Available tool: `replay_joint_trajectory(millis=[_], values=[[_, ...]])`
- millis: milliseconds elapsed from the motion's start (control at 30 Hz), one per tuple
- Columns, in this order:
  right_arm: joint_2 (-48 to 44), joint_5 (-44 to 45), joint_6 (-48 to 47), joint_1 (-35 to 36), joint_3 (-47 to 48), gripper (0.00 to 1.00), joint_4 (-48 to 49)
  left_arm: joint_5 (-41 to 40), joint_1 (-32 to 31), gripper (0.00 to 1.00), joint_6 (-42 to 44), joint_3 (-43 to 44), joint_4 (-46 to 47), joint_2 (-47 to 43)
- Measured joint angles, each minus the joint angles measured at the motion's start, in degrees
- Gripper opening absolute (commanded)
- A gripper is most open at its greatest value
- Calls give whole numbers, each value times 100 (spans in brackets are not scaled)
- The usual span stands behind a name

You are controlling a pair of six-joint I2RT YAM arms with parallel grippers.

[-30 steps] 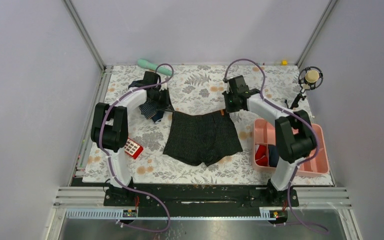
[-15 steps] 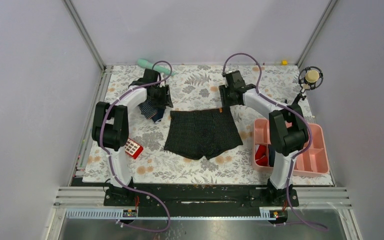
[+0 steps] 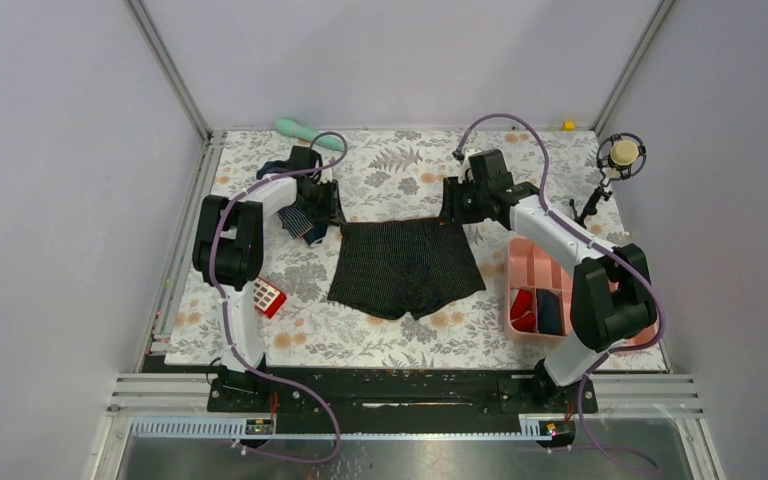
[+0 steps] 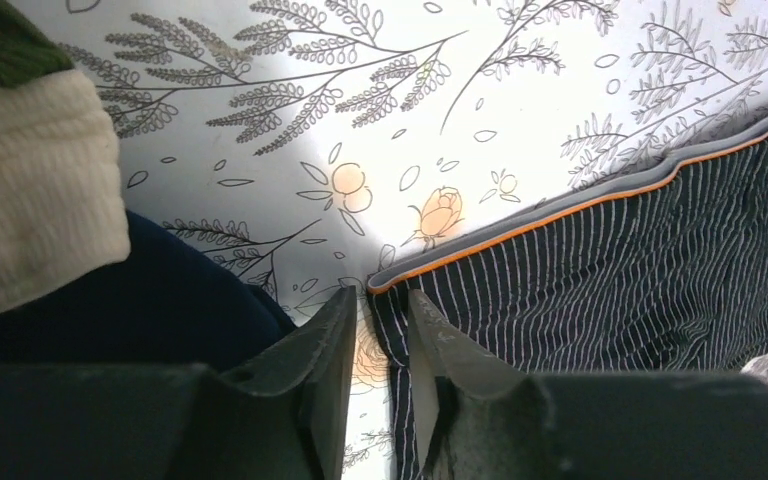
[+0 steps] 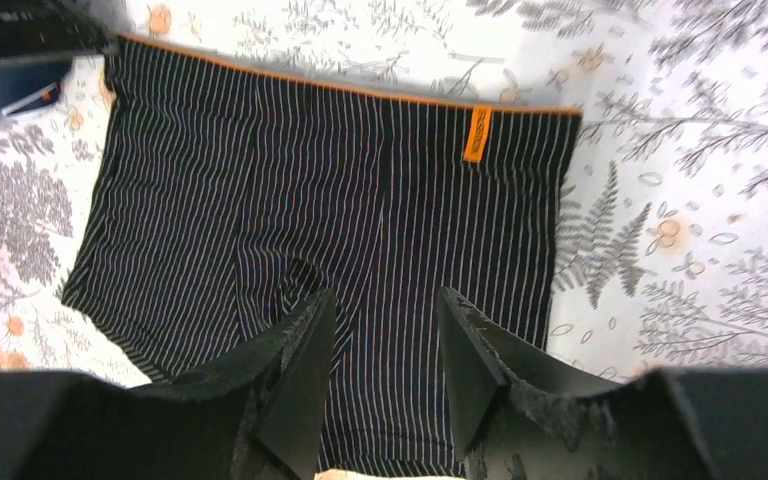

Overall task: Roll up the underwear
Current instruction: Fold the underwear at the center of the board.

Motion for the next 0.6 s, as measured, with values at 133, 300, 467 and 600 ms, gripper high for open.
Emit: replay_joint_trajectory(millis=[133, 300, 467, 600], values=[[2, -225, 20, 55, -197, 49, -48, 79, 15, 4, 98, 13, 7, 13], [225, -743, -455, 494, -76, 44, -46, 153, 15, 0, 125, 11, 52, 33], [667, -1316, -1285, 1447, 341, 43, 4, 275, 22, 0, -17, -444, 415, -168], [719, -1493, -1923, 2361, 363, 43, 385, 289, 26, 0, -142, -1126, 457, -673]])
